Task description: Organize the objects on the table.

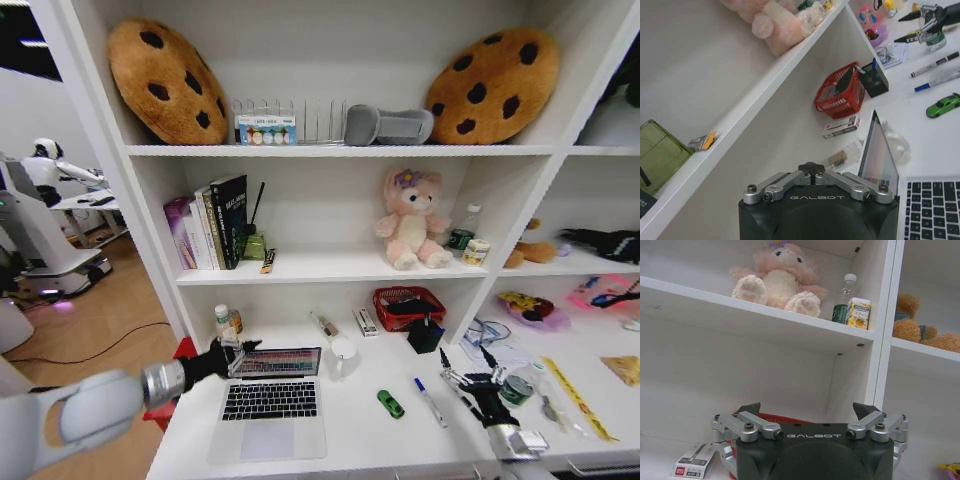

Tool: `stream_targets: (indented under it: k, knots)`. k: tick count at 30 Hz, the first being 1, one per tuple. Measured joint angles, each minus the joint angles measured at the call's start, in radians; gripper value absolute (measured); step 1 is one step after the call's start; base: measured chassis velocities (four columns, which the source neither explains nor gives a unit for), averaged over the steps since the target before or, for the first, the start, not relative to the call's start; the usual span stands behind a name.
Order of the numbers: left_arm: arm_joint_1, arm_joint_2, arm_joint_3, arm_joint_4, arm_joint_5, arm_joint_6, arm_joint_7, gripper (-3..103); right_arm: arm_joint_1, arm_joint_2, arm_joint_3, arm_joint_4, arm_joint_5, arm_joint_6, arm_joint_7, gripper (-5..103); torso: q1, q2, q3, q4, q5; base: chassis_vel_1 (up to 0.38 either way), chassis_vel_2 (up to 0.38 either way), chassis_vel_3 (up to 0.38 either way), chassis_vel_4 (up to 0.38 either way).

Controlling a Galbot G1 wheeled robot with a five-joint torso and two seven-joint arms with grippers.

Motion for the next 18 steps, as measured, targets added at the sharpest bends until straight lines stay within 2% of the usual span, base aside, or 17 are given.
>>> stream_targets:
  k: [6,14,17,18]
  knots:
    - [0.041,0.029,-0.002,0.075,0.034,-0.027,0.027,0,-0.011,0.004,0.006,0.004,0.003,0.001,-0.001,100,0.0,0.0,0.0,0.0003,-0.0006,0.0,0.0,0.0,0.0]
    - [0.072,0.106,-0.088,0.153,-0.033,-0.053,0.043,0,-0.007,0.023,-0.003,0.003,-0.005,-0.001,-0.002,100,0.0,0.0,0.0,0.0002,0.0,0.0,0.0,0.0,0.0]
    - [0.252,0.157,-0.286,0.181,-0.047,-0.057,0.046,0,-0.003,0.034,-0.007,0.006,-0.012,-0.007,-0.002,100,0.0,0.0,0.0,0.0001,0.0,0.0,0.0,0.0,0.0]
    - [0.252,0.157,-0.286,0.181,-0.047,-0.057,0.046,0,-0.003,0.034,-0.007,0.006,-0.012,-0.007,-0.002,100,0.0,0.0,0.0,0.0001,0.0,0.0,0.0,0.0,0.0]
